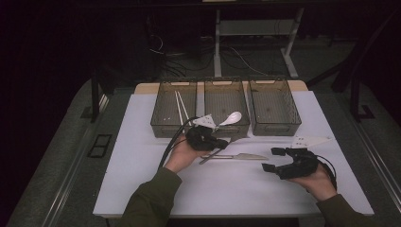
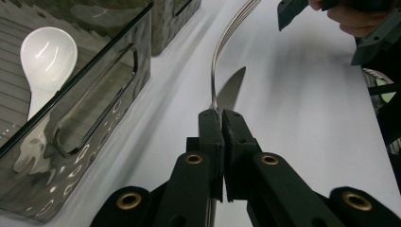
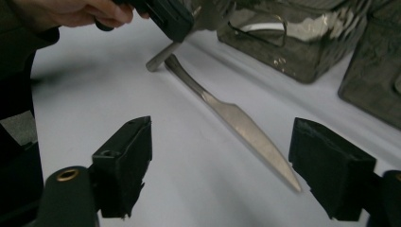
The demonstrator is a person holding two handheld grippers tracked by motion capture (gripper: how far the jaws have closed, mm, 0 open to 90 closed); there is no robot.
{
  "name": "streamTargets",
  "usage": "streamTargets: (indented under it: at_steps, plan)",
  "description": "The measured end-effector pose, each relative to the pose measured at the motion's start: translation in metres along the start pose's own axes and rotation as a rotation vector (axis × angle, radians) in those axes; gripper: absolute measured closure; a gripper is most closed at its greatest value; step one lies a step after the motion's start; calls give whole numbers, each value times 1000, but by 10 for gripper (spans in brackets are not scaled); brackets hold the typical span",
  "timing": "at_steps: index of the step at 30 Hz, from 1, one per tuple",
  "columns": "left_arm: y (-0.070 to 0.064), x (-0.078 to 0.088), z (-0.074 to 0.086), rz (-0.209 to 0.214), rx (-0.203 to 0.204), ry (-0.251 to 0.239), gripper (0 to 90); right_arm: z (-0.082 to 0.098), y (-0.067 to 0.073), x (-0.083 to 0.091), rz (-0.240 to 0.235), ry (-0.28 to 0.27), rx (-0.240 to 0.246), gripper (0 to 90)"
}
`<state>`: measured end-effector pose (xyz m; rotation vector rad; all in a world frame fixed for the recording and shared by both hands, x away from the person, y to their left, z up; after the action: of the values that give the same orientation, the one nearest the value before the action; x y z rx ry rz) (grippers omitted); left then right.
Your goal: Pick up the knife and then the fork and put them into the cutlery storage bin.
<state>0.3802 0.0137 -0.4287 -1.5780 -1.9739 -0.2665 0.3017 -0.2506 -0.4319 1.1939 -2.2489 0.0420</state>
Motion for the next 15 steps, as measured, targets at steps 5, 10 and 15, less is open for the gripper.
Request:
streamTargets:
  at_steps: [5,10,15]
  plan:
    - [-3,-1,-3,8,-10,-3,871,-12,-3,-7,-4,-25,16,303]
    - [-9,-3,-7,15,-24,-6,871,-31,-7,-9,-8,-73,46,395]
    - [-12,-5,-10,25,-30,-6,871,-46,-4,-19,-46,-86,76,480]
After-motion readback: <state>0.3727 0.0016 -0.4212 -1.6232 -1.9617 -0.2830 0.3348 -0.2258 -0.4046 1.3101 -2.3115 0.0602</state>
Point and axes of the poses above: each handheld gripper's, and its own axes: x roughly backward along the jaws, z roughly out of its underside, y roughly to its left, the point moved 4 cm from there along -x, roughly forward along the jaws, and after that the axes turned 2 degrees about -y, right-handed, at the moved point
